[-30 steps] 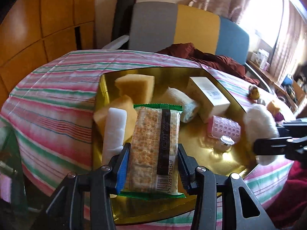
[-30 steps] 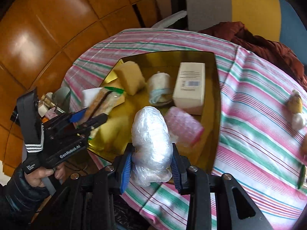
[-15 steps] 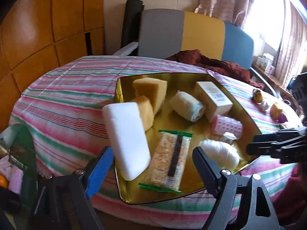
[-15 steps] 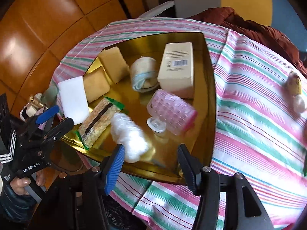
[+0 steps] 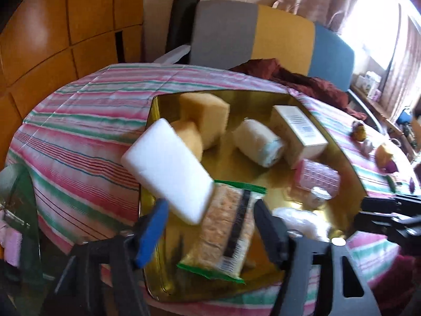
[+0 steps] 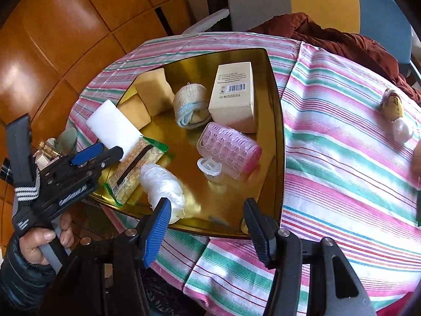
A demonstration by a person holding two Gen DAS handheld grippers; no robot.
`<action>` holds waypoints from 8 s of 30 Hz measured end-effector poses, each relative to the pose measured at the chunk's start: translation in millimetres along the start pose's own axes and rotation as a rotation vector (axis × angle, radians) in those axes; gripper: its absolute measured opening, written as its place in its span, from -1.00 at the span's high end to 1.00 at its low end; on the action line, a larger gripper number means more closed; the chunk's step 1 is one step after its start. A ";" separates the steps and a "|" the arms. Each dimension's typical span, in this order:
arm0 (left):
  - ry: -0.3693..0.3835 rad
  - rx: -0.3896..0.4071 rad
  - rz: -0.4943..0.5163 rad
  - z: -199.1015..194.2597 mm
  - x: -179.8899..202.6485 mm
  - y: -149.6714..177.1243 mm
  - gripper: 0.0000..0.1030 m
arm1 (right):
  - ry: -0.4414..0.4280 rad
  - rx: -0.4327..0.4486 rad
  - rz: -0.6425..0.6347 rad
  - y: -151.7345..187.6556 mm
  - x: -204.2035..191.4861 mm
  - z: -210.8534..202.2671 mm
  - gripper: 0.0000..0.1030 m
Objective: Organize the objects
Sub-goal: 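Withdraw both grippers from the tray toward the remaining items, then grasp a yellow sponge with the left gripper while the right grasps a purple snack packet, then carry sponge and purple packet into the gold tray and open both grippers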
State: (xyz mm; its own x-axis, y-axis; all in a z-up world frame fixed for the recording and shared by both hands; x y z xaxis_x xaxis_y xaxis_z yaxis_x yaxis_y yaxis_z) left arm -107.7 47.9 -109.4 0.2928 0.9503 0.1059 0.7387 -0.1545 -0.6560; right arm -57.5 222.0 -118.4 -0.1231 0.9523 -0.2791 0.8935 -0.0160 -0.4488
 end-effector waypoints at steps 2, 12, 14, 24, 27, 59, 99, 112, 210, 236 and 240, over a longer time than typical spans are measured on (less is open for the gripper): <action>-0.002 0.020 0.012 -11.0 1.0 0.9 -0.45 | -0.003 0.004 0.004 -0.2 1.1 -0.5 -0.12; -0.033 0.077 -0.090 -12.2 -25.4 -19.5 -0.62 | 0.000 0.011 0.020 2.3 1.7 1.2 -0.13; -0.025 0.056 -0.078 2.8 -21.2 -24.1 -0.62 | 0.007 0.010 0.027 3.5 4.3 1.3 -0.13; 0.012 0.028 -0.030 39.4 -5.3 -47.4 -0.62 | 0.051 0.035 0.049 -0.1 15.0 -8.5 -0.13; -0.012 0.041 -0.038 28.2 -8.4 -48.6 -0.68 | 0.059 0.051 0.047 -2.1 14.6 -11.9 -0.13; 0.053 0.110 0.177 -46.3 111.8 -24.0 -0.88 | 0.247 0.155 0.128 4.2 77.9 -51.6 -0.51; 0.327 -0.067 0.398 17.6 320.1 -35.2 -0.86 | 0.479 0.209 0.851 70.1 404.4 -151.6 -0.51; 0.445 -0.189 0.375 76.4 429.6 -60.5 -0.49 | 0.367 0.302 1.006 88.2 421.0 -168.5 -0.51; 0.192 -0.031 -0.113 -33.8 26.2 -15.5 0.33 | -0.108 0.122 -0.106 -35.1 -15.0 -38.0 0.00; -0.040 0.123 -0.119 -56.8 -8.9 -29.0 -0.68 | -0.007 0.101 -0.031 -14.8 -15.8 -14.5 -0.49; -0.057 0.137 -0.095 -62.0 -0.7 -30.6 -0.68 | 0.017 0.104 -0.040 -12.2 -16.1 -13.4 -0.50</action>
State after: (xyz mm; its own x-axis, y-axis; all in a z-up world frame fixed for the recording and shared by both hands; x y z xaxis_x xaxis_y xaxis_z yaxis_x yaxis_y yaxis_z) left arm -92.9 35.2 -43.1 0.1880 0.9732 0.1322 0.6704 -0.0288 -0.7414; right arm -60.6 211.0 -97.0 -0.1496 0.9578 -0.2454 0.8380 -0.0089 -0.5455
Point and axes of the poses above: each gripper's, at about its wrist camera, not at the fingertips, and z roughly the way its jaws point, x to its right, y to its underside, the point moved 9 cm from there along z, roughly the way its jaws point, and after that the axes turned 1 degree about -z, right-handed, at the moved point
